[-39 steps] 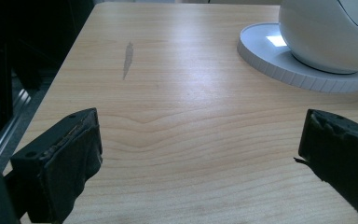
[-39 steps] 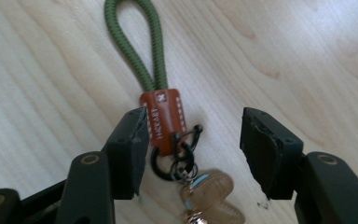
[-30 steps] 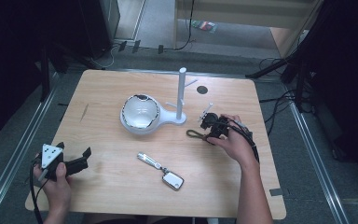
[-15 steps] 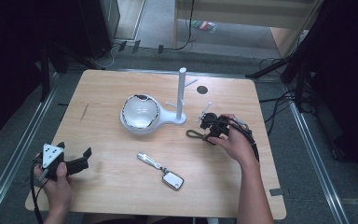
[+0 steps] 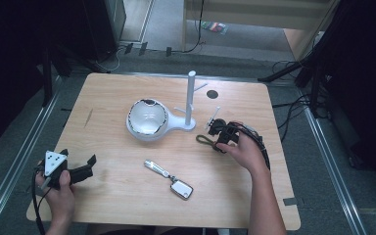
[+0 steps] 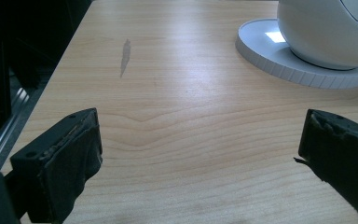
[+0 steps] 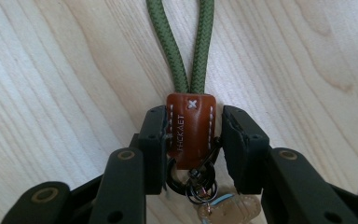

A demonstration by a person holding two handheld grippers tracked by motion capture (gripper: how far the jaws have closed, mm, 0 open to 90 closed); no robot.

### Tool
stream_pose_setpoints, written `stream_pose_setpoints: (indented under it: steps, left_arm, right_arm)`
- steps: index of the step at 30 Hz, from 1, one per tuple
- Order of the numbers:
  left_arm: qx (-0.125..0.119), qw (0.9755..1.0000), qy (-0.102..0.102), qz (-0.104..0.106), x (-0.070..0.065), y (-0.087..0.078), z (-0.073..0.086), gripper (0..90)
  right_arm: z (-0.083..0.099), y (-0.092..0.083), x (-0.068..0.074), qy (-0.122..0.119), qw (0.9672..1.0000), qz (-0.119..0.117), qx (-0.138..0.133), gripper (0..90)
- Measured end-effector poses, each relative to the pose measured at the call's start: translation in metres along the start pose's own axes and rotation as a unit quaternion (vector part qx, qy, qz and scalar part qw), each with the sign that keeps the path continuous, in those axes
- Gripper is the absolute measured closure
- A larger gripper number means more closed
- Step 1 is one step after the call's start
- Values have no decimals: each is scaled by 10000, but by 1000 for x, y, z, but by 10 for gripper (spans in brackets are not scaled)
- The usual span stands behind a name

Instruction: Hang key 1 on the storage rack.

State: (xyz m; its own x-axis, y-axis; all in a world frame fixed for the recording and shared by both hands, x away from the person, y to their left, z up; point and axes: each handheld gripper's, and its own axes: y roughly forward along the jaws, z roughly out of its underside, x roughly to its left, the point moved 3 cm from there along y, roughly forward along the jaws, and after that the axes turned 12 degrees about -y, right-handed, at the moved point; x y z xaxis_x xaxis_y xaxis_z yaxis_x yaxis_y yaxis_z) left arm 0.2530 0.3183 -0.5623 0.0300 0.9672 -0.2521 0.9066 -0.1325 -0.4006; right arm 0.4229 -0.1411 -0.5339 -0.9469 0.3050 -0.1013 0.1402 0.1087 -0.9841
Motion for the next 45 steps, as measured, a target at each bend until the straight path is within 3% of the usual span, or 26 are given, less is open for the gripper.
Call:
stream_pose_setpoints:
  steps: [7,10,13,17,22,30,42,45]
  left_arm:
    - [52,10000,-6,2,0,1,0,0]
    - [75,10000,17,4,0,1,0,0]
    - [81,10000,12,9,0,1,0,0]
    - [88,10000,23,-6,0,2,0,0]
    - [107,9999,17,-7,0,2,0,0]
    - [108,9999,2,7,0,2,0,0]
    - [88,10000,-30,19,1,1,-1,0]
    - [101,9999,-33,15,1,1,-1,0]
  right_arm:
    - [1,-1,2,105,9999,-17,-25,648]
    - [2,-5,2,212,9996,58,-168,651]
    - [4,-16,1,448,9976,224,-469,653]
    - [8,-29,-1,705,9925,404,-917,655]
    - [14,-44,-4,956,9841,662,-1340,657]
    - [19,-63,-6,1107,9695,1074,-1905,659]
    - [30,-88,-4,1460,9418,1441,-2662,661]
    - [32,-93,-4,1538,9365,1509,-2767,661]
